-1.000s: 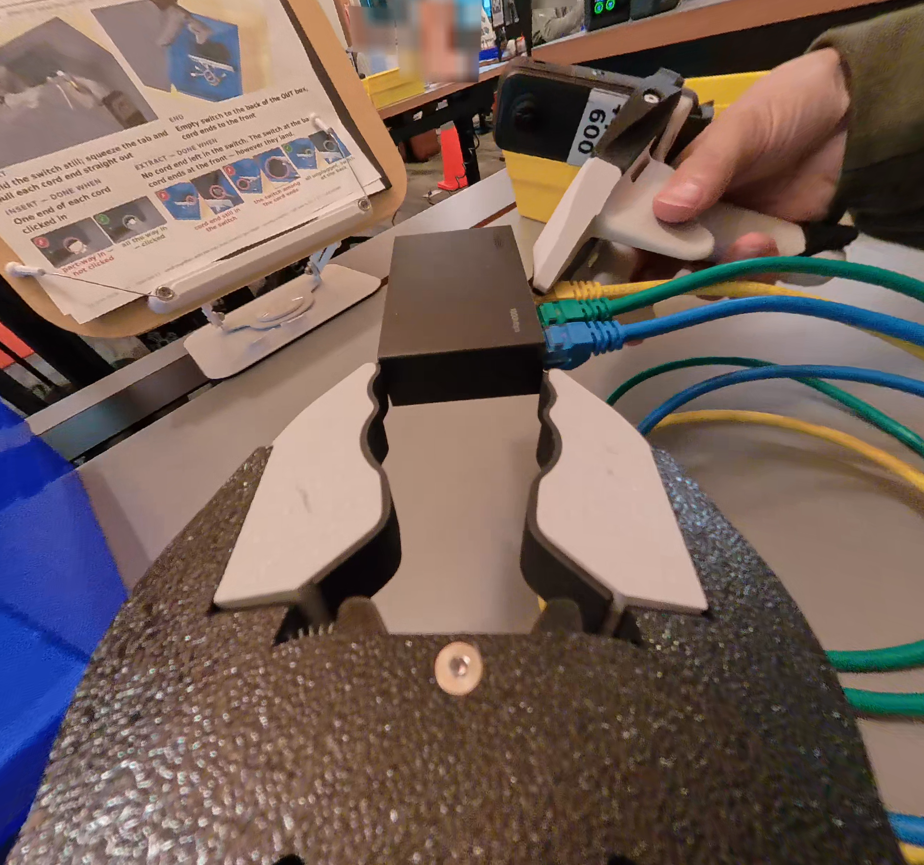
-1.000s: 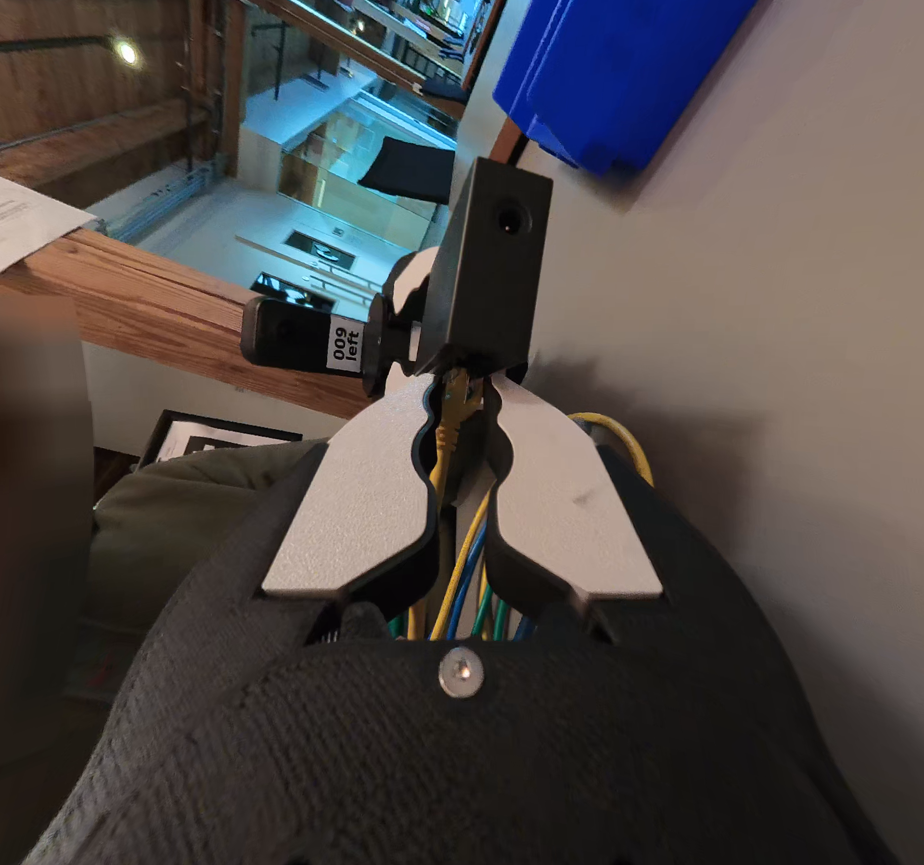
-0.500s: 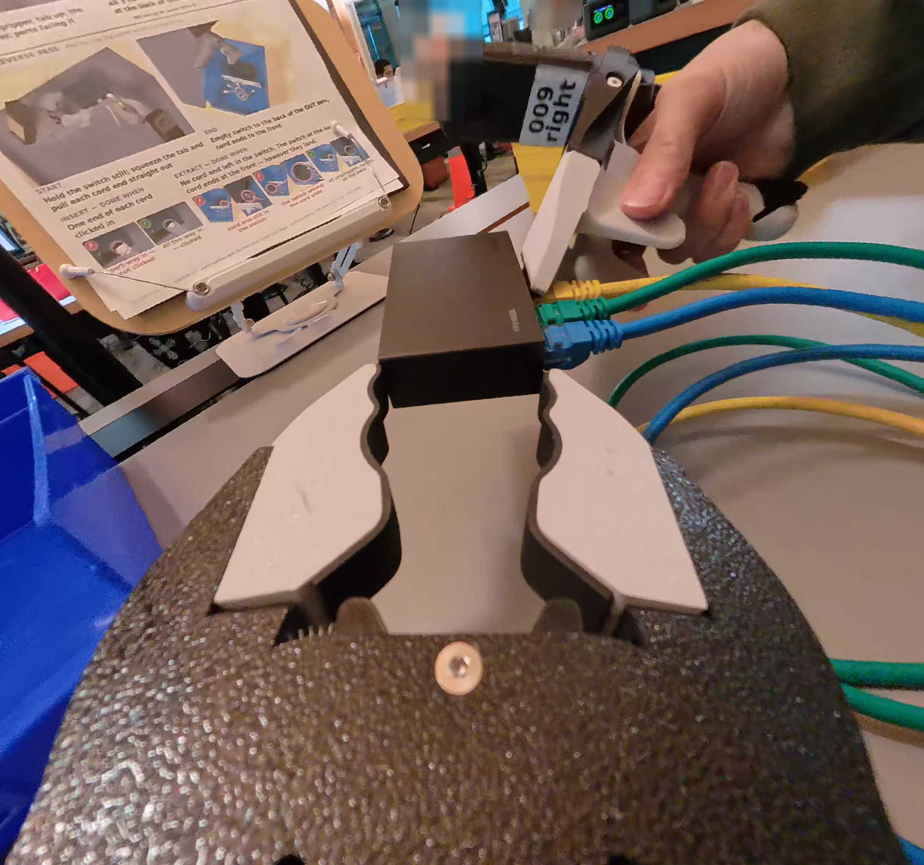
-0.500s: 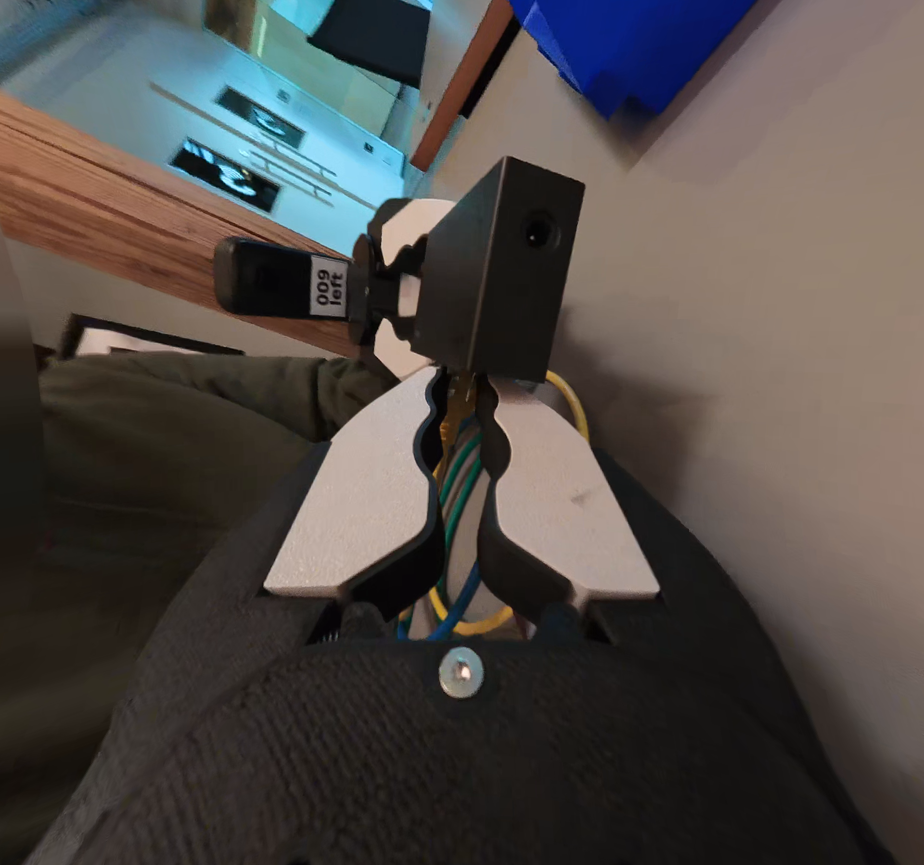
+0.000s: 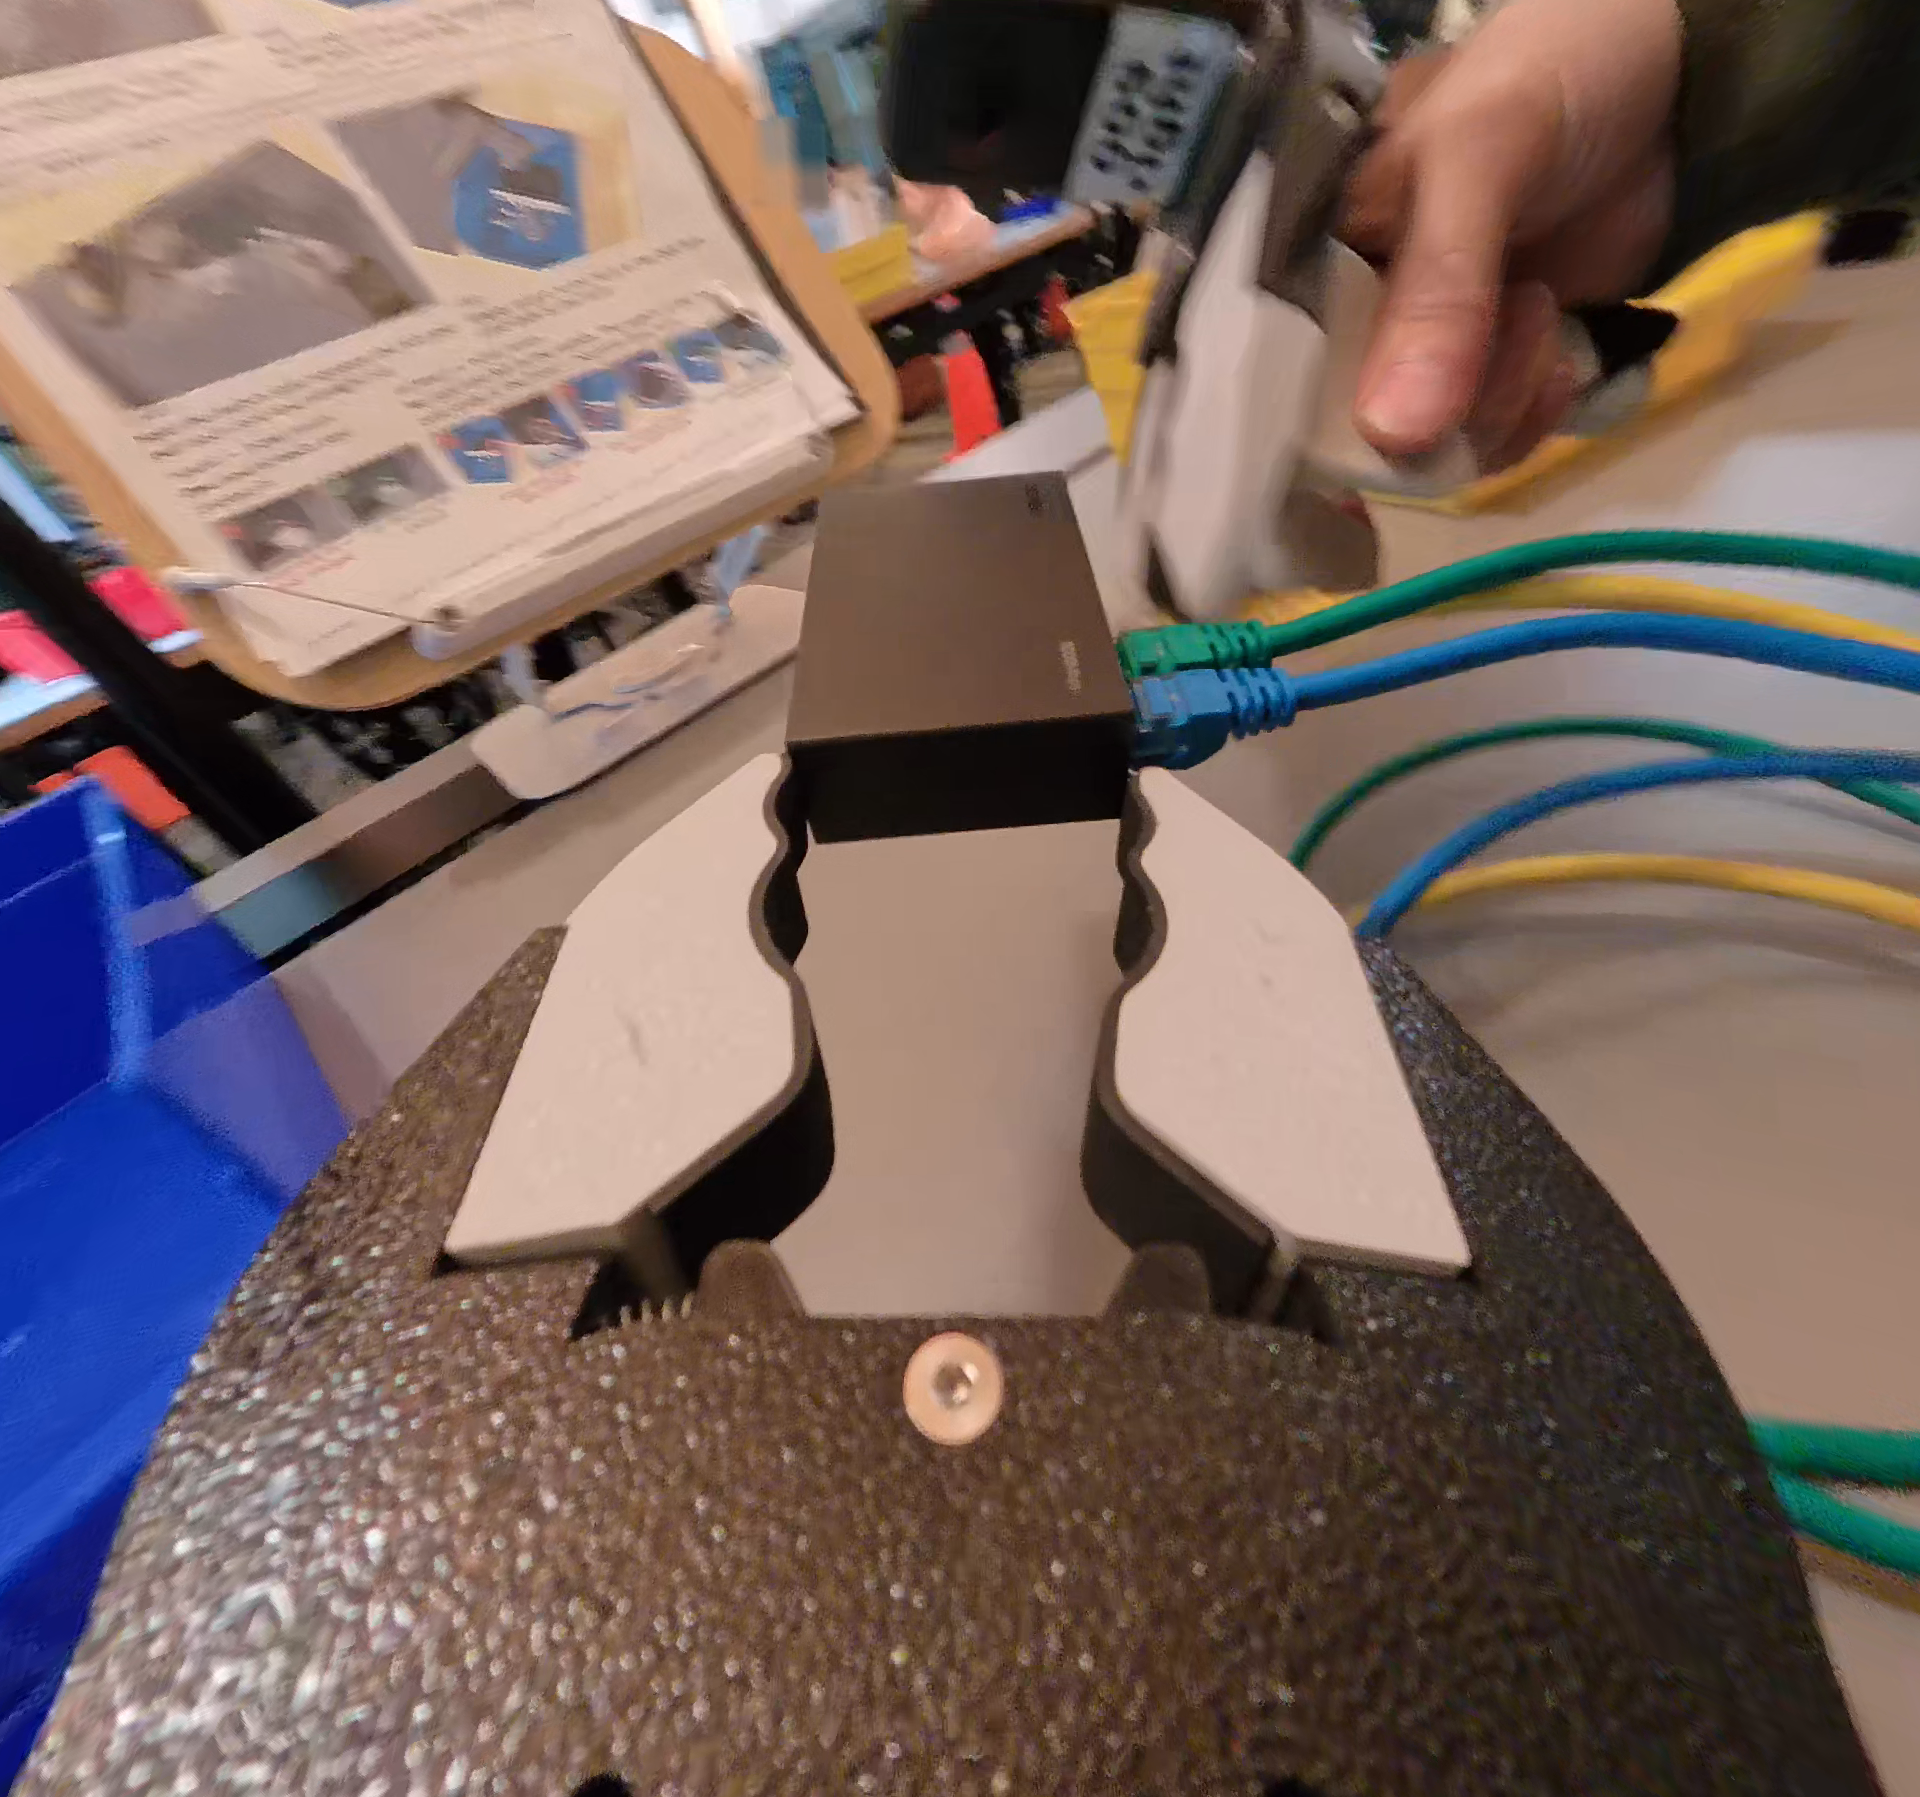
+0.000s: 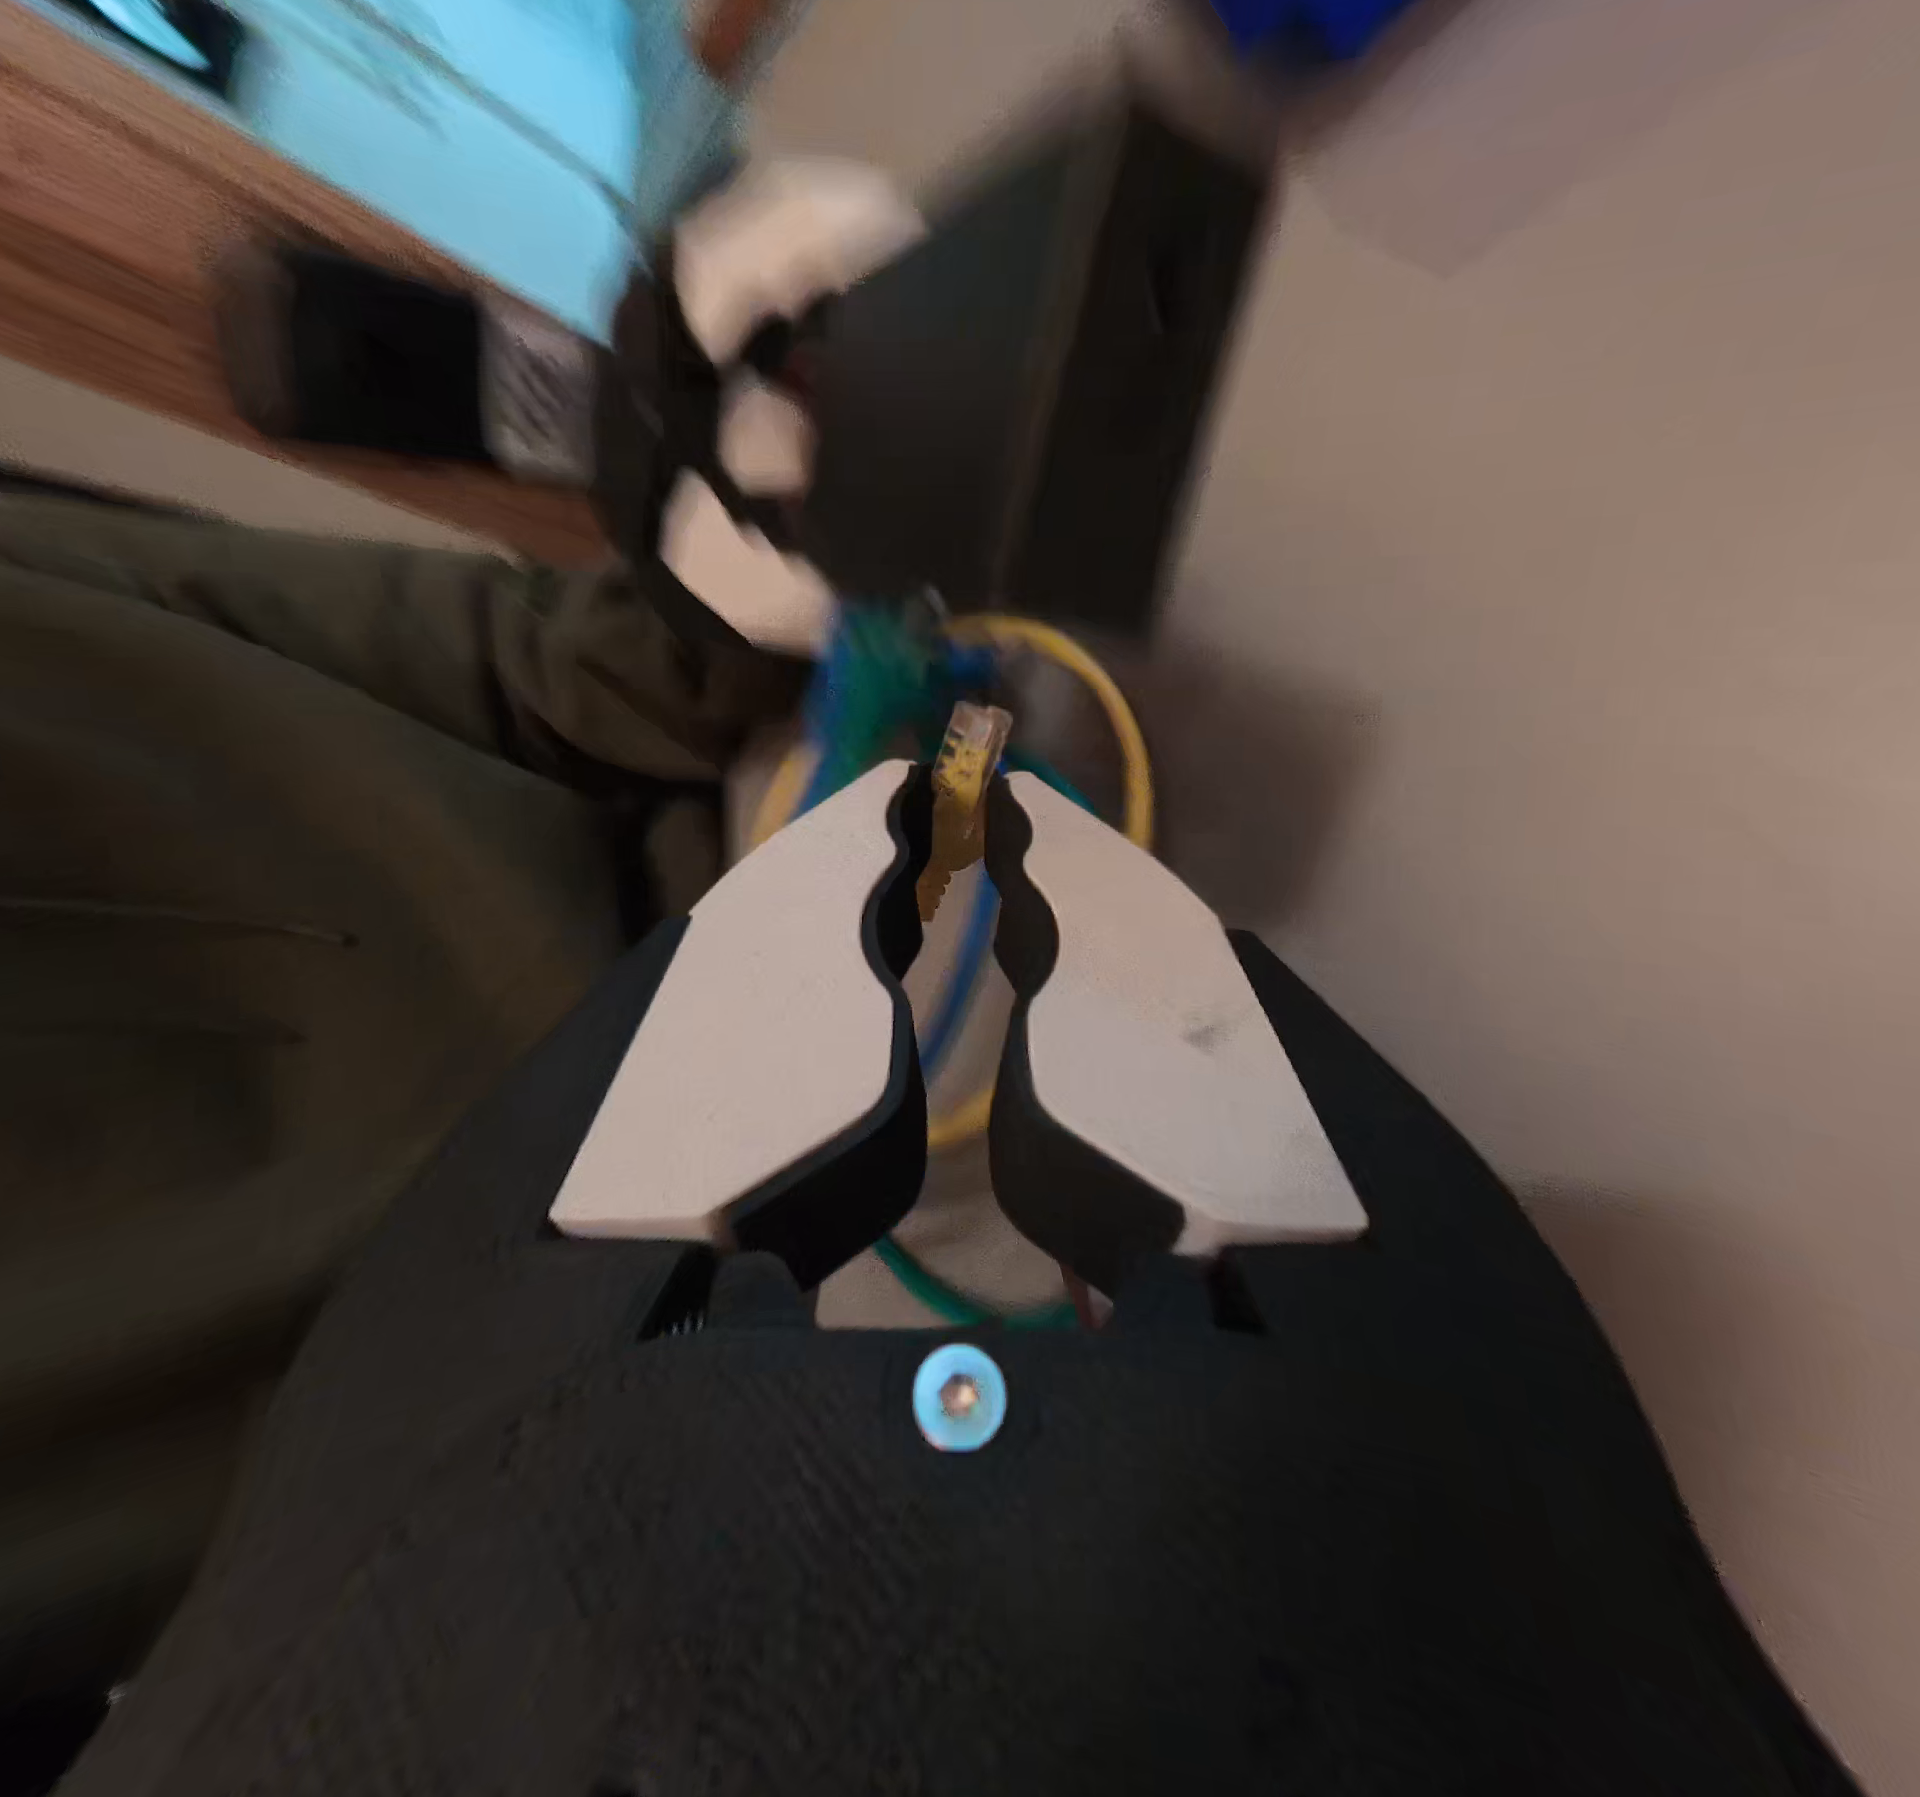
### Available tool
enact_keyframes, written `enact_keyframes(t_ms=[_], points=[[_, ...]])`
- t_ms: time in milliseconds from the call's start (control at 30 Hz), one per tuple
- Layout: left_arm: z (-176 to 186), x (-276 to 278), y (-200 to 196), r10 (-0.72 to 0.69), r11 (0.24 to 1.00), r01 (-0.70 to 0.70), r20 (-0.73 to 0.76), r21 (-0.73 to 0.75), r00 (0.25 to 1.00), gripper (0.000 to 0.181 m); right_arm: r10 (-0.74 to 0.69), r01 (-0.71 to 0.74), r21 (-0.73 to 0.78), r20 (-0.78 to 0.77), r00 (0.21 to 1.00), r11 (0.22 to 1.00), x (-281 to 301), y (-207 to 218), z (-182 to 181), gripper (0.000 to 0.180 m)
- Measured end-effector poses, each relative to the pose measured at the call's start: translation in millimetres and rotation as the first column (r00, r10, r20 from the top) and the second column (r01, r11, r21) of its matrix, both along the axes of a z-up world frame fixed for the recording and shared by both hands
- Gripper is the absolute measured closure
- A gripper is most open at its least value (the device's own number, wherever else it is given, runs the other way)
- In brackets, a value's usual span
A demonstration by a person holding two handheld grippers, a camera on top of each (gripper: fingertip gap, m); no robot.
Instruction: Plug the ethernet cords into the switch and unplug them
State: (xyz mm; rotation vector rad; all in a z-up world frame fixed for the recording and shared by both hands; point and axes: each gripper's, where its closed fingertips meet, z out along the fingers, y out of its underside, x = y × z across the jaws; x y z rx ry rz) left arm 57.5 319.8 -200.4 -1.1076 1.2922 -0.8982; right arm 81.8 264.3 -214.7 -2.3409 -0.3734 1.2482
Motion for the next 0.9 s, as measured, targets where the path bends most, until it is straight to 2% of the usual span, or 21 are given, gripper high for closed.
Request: enact_keyframes(t_ms=[33,100,167,267,400,467,533,633,733,867,900], points=[[7,-4,7,0.020,0.999,-0.019,0.038,-0.029,0.999,0.123,0.014,-0.013,-0.014,0.059,0.998,1.000,3,-5,-9,0.168],[14,-11,16,0.032,0.999,-0.032,0.039,0.000,0.999,0.123,-0.014,0.014,0.002,-0.043,0.999,1.000,1,-3,9,0.168],[23,-16,21,0.065,0.998,-0.065,0.043,0.017,0.997,0.123,-0.077,0.077,0.091,-0.008,0.997,0.993,20,11,25,0.168],[50,-29,32,0.110,0.993,-0.104,0.108,-0.062,0.988,0.123,-0.114,0.105,0.159,0.053,0.992,0.982,40,14,40,0.168],[86,-58,55,0.229,0.972,-0.216,0.169,-0.089,0.959,0.123,-0.221,0.211,0.232,0.018,0.975,0.950,69,5,62,0.168],[93,-69,65,0.256,0.965,-0.242,0.179,-0.099,0.950,0.123,-0.282,0.303,0.286,-0.114,0.953,0.909,84,0,90,0.169],[91,-75,69,0.243,0.970,-0.238,0.182,-0.049,0.953,0.123,-0.339,0.422,0.349,-0.276,0.899,0.837,103,-5,129,0.169],[82,-74,70,0.202,0.979,-0.196,0.172,-0.053,0.964,0.123,-0.347,0.513,0.415,-0.412,0.842,0.752,114,-17,175,0.169],[74,-65,58,0.108,0.993,-0.098,0.186,-0.063,0.977,0.123,-0.385,0.505,0.486,-0.331,0.861,0.713,110,-19,190,0.169],[68,-63,58,0.091,0.991,-0.069,0.200,-0.112,0.976,0.123,-0.389,0.580,0.596,-0.430,0.815,0.556,146,-41,257,0.169],[69,-64,60,0.092,0.989,-0.065,0.213,-0.130,0.973,0.123,-0.433,0.584,0.607,-0.395,0.810,0.539,156,-44,259,0.169]])
